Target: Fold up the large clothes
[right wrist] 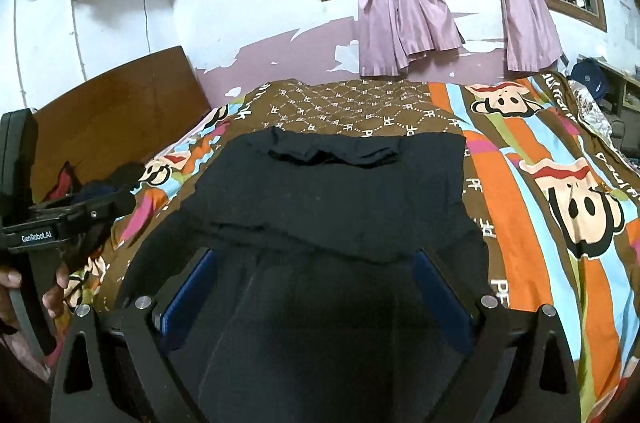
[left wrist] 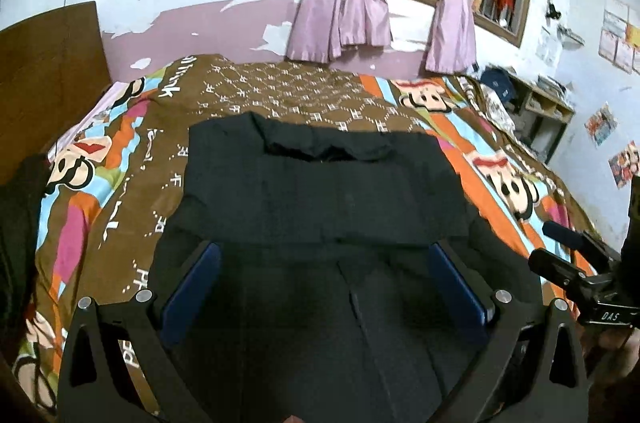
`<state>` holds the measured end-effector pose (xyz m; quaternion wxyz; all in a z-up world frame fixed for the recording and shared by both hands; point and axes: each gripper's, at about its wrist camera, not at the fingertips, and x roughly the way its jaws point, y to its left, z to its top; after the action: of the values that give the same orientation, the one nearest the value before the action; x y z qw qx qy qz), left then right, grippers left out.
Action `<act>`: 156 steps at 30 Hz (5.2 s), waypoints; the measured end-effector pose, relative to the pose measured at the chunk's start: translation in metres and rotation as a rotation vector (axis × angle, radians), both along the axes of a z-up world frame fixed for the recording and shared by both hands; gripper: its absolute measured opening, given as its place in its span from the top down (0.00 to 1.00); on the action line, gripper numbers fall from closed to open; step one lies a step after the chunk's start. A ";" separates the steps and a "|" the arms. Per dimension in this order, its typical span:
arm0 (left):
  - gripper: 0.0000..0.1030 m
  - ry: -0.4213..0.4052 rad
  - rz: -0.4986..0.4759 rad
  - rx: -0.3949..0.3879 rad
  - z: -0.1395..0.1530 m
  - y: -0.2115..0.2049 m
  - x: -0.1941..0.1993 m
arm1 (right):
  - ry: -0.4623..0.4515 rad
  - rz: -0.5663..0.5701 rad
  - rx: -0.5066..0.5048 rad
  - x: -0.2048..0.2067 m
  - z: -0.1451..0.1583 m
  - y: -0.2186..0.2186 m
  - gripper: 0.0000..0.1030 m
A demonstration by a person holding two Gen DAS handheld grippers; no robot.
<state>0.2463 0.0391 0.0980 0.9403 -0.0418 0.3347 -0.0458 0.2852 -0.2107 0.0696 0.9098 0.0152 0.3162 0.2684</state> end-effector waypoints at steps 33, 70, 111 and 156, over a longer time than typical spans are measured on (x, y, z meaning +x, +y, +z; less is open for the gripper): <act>0.02 0.162 -0.555 0.416 -0.176 -0.021 -0.130 | 0.171 0.358 -0.584 -0.115 -0.140 0.002 0.00; 0.01 -0.006 -0.484 0.609 -0.240 -0.045 -0.145 | 0.045 0.227 -0.503 -0.074 -0.099 0.068 0.00; 0.02 0.042 -0.489 0.646 -0.259 -0.048 -0.140 | 0.023 0.183 -0.468 -0.079 -0.112 0.053 0.00; 0.93 0.045 -0.269 0.124 -0.001 -0.021 -0.011 | -0.427 -0.090 -0.744 -0.133 -0.096 0.069 0.00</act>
<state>0.2350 0.0176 0.0970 0.9187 0.0605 0.3605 -0.1497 0.1520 -0.1419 -0.0260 0.9092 -0.3558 0.1953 0.0931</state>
